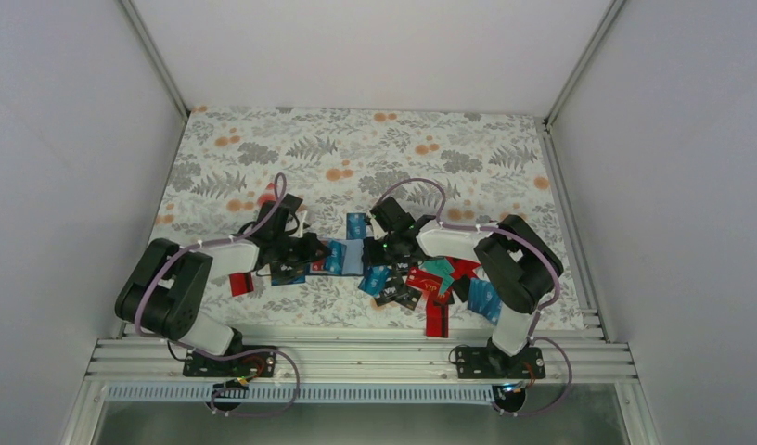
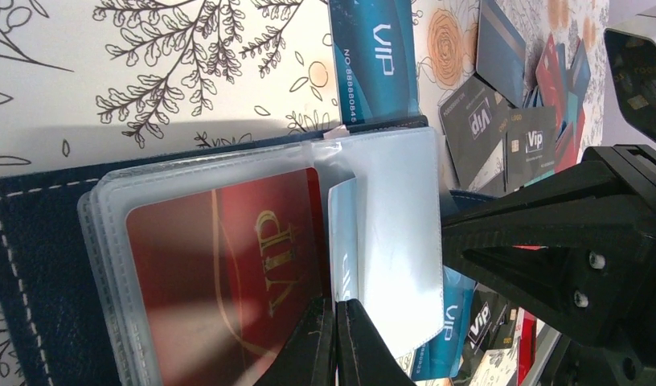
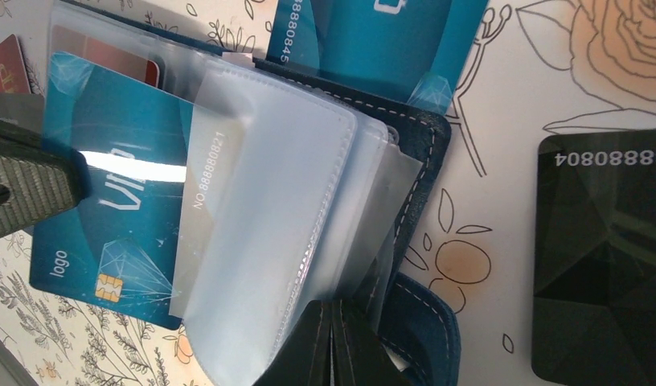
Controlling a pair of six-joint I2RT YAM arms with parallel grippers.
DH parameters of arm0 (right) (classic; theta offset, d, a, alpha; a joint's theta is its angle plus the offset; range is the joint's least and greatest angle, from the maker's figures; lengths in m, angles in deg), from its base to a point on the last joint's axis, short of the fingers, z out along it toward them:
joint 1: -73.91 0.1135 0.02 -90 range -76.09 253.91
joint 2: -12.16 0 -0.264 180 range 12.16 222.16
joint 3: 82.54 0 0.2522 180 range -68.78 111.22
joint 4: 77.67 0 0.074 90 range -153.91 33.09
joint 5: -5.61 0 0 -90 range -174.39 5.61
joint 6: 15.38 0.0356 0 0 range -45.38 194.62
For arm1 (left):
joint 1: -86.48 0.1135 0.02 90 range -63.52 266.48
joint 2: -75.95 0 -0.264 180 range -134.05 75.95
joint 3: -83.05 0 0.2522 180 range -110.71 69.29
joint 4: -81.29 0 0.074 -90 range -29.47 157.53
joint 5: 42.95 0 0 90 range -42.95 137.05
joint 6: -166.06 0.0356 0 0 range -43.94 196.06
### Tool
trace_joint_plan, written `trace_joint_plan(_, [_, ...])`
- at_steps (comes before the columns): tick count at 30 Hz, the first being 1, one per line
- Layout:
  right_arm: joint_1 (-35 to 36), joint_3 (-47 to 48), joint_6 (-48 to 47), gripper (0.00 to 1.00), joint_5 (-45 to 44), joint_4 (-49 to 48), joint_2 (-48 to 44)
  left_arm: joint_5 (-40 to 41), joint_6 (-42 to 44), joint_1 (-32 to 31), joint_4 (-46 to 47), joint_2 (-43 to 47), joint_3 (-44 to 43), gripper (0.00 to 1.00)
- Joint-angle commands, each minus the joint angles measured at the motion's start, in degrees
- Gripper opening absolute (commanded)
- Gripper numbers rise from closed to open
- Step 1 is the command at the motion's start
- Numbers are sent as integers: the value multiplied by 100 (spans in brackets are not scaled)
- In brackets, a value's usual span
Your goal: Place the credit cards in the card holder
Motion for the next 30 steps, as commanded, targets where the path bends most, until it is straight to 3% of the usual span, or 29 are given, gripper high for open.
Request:
trace_joint_plan(1, [7, -235, 31, 4, -88, 365, 109, 57, -68, -3, 165, -136, 7, 2])
trace_joint_plan(30, [7, -369, 18, 4, -108, 356, 207, 20, -540, -3, 671, -558, -103, 2])
